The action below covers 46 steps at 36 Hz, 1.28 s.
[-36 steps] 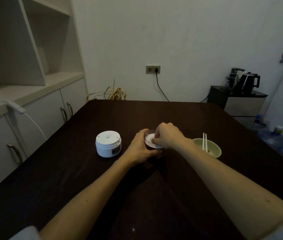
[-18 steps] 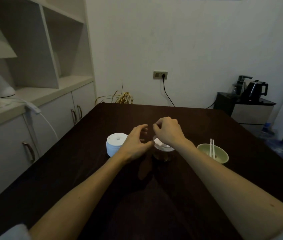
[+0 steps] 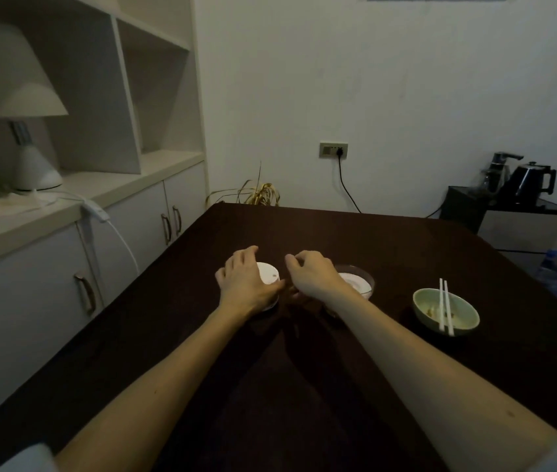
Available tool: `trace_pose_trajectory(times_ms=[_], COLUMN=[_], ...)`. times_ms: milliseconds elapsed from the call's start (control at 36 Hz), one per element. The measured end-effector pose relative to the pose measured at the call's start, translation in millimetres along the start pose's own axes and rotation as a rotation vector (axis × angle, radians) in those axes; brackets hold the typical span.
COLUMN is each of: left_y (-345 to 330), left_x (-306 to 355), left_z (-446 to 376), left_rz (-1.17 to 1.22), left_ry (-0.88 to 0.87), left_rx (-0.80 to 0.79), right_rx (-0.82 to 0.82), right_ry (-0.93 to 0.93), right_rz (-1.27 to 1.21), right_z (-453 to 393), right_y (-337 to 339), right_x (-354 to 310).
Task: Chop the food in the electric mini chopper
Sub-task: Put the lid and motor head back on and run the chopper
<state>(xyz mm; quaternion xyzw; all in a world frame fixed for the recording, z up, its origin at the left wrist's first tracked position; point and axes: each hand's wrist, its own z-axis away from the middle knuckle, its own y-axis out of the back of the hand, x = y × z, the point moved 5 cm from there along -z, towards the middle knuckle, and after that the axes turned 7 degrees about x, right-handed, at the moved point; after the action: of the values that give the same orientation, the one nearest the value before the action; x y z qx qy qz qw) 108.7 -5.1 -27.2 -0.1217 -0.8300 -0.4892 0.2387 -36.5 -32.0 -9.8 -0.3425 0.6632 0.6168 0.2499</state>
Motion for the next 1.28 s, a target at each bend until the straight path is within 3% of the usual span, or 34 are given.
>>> trace_pose_trajectory(times_ms=[389,694,972,1278], left_y=[-14.1,-8.6,11.1,20.6], left_x=[-21.3,-23.3,-4.0,41.9], left_z=[-0.1,-1.6,3.7,6.6], left_rz=[0.217,0.265,0.42,0.602], left_ry=[0.186,0.192,0.184,0.053], left_rx=[-0.213,-0.16,-0.047,0.004], right_rx=[-0.101,-0.149,-0.048,-0.156], right_ry=[-0.124,-0.179,-0.255,-0.418], right_rz=[-0.16,-0.229,-0.356,-0.853], right_z=[1.5,5.0,6.7,29.0], right_y=[-33.1,-30.1,-9.1,25.9], right_x=[10.4,7.4,4.8,-0.8])
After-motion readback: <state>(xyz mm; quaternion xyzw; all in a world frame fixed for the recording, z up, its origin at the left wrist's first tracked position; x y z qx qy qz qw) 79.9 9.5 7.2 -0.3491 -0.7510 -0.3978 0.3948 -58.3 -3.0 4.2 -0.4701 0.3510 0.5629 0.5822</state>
